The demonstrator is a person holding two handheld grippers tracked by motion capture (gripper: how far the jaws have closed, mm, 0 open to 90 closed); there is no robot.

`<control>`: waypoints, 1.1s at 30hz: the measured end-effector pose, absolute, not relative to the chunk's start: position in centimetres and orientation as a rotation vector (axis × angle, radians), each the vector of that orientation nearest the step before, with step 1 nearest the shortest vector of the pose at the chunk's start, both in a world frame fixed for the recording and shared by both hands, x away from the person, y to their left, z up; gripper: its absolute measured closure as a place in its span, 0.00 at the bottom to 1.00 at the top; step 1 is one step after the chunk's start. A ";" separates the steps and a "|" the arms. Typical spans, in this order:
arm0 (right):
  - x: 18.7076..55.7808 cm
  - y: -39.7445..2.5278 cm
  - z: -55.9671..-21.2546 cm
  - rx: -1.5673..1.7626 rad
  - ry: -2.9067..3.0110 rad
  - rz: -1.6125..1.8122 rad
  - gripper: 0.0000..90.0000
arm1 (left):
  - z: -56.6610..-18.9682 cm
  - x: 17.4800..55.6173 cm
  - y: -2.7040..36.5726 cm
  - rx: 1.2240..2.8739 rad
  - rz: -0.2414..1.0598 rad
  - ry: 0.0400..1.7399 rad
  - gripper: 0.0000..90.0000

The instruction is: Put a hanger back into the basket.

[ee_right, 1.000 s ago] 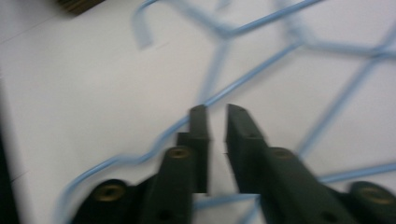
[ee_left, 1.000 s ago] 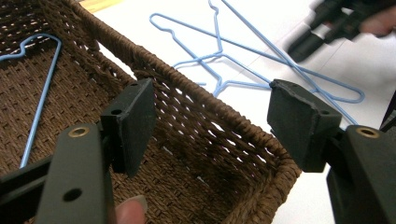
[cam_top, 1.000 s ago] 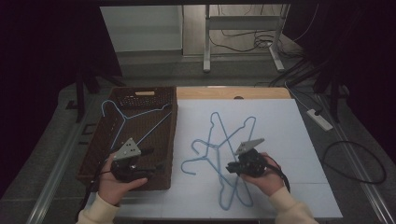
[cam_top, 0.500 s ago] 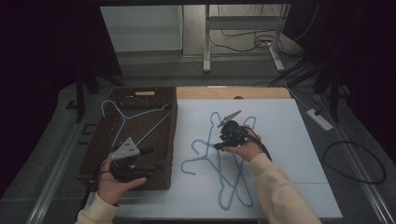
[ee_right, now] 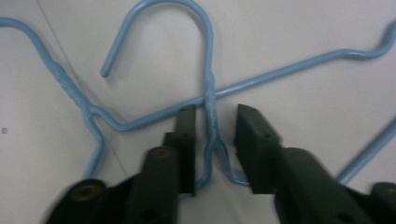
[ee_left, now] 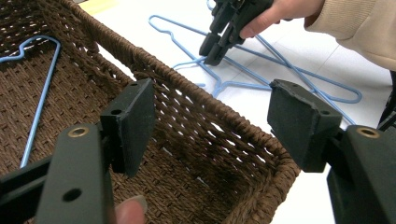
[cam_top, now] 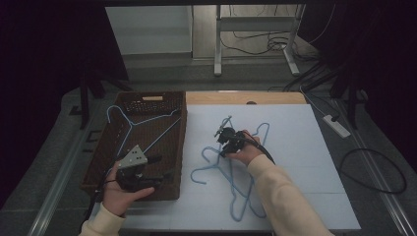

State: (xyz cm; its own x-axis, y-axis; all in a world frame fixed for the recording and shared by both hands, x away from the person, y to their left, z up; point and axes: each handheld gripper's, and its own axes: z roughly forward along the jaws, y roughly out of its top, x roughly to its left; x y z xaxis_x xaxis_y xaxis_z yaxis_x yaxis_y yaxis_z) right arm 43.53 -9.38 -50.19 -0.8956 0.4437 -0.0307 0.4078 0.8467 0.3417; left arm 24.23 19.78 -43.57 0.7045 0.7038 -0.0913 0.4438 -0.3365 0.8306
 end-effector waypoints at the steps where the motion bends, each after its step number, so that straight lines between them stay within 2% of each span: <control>1: 43.6 -9.3 -50.2 0.678 2.920 0.487 0.85 | -43.6 24.2 19.8 1.987 0.354 0.881 0.36; 2: 43.6 -9.2 -50.1 0.689 2.922 0.480 0.89 | -43.6 24.2 19.7 1.987 0.355 0.880 0.36; 5: 43.6 -9.0 -50.1 0.709 2.924 0.467 0.90 | -43.6 24.2 19.7 1.987 0.356 0.881 0.36; 7: 43.4 -9.1 -50.1 0.693 2.907 0.471 0.96 | -43.6 24.2 19.7 1.984 0.354 0.882 0.36; 17: 42.4 -11.5 -48.5 0.803 2.815 0.667 0.96 | -43.5 24.1 19.6 1.980 0.351 0.878 0.36; 26: 40.0 -14.4 -45.9 0.823 2.693 0.887 0.96 | -43.5 24.0 19.1 1.967 0.316 0.874 0.36; 33: 38.9 -15.4 -45.4 0.832 2.649 0.967 0.96 | -43.4 23.8 18.6 1.966 0.304 0.869 0.37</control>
State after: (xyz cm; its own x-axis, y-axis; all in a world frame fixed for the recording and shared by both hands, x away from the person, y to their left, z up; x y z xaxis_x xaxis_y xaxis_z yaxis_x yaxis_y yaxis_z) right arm 38.86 -15.43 -45.40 -0.8214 0.5703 0.0040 0.4387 0.6274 0.6434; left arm 23.85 18.60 -43.40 0.7185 0.6829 -0.1318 0.4517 -0.3141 0.8350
